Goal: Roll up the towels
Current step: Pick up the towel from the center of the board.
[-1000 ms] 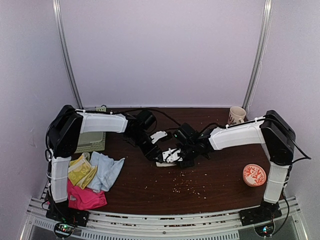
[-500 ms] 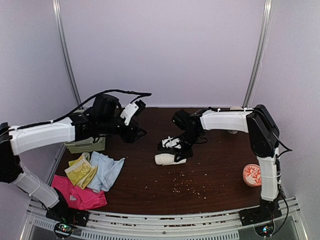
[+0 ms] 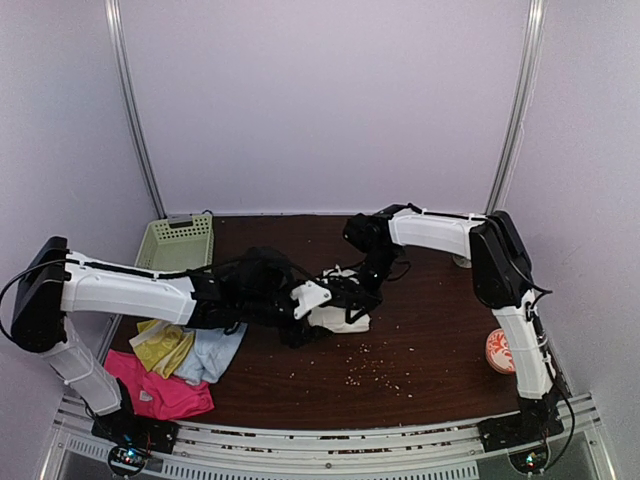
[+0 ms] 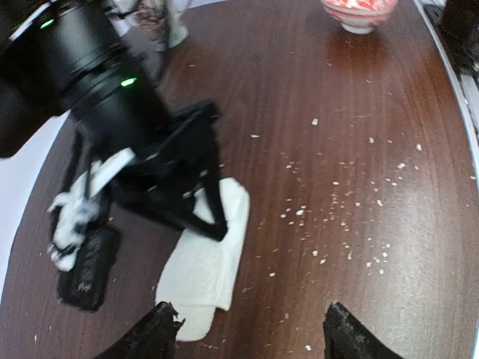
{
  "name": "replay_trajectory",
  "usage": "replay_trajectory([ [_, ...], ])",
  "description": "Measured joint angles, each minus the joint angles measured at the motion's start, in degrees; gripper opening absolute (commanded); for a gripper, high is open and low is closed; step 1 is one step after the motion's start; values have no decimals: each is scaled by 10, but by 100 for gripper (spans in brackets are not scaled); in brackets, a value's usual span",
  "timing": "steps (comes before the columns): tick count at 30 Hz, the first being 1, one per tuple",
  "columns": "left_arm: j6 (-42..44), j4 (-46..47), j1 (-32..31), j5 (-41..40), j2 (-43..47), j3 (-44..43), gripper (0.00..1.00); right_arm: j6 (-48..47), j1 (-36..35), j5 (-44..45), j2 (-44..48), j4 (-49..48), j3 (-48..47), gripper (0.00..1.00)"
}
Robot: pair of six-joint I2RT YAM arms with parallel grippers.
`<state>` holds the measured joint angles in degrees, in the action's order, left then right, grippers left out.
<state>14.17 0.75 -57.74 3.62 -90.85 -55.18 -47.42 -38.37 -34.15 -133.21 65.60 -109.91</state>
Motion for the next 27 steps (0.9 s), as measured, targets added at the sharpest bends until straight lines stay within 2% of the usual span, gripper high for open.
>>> replay_trajectory([
  [4,39,-50,-35,-2,-61,-68,66,1,3,-30,-15,27,-17,17],
  [12,89,-78,-43,-89,-173,-165,68,6,3,-63,-23,55,-21,17],
  [21,129,-114,-46,-188,-257,-190,71,7,3,-79,-25,70,-18,18],
  [24,137,-120,-47,-209,-264,-203,68,7,3,-81,-26,72,-17,18],
  [27,146,-120,-52,-225,-271,-207,59,7,4,-83,-26,72,-16,18],
])
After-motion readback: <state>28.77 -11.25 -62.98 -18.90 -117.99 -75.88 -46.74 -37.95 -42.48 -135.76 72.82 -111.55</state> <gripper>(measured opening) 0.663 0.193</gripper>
